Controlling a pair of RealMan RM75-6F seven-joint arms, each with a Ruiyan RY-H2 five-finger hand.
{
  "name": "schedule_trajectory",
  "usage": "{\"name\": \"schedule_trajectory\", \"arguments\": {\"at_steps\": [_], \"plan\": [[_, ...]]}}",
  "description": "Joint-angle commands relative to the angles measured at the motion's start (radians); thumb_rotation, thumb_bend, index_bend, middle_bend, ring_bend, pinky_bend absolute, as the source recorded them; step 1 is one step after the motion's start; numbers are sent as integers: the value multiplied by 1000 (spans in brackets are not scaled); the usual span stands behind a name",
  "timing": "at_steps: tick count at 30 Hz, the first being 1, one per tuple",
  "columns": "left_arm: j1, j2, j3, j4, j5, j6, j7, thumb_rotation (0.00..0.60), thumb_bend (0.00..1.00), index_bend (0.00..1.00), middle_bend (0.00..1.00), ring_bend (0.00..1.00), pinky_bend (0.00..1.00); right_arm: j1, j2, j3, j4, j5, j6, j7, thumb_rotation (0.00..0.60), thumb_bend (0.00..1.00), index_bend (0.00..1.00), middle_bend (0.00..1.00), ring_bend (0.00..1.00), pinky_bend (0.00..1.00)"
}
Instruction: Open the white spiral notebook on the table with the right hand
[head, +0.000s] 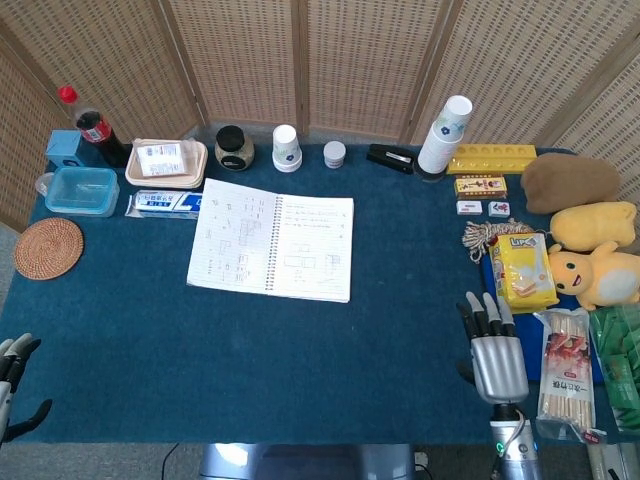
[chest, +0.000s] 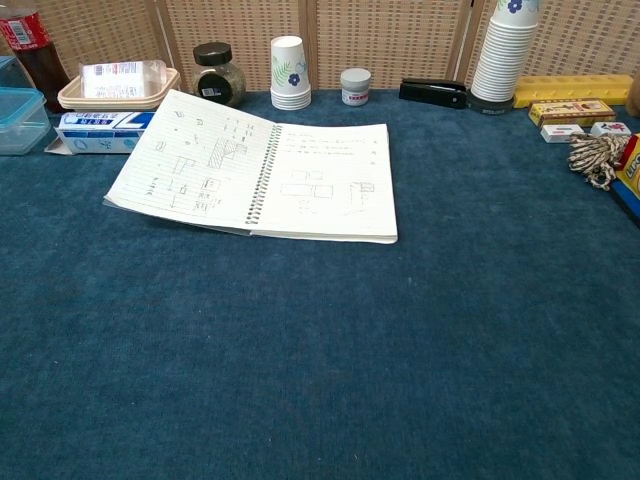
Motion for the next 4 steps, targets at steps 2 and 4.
{"name": "schedule_trajectory", "arguments": {"at_steps": [2,4], "plan": [[8,-7,-1,-6,-3,12,20,600,270,152,78,26,0,-38,20,-5,22,-2,7,37,600,132,173,149,32,72],[9,-10,0,-9,1,15,22,600,271,152,78,26,0,-50,23,-1,28,2,2,51,600,133,174,150,32,72]]}}
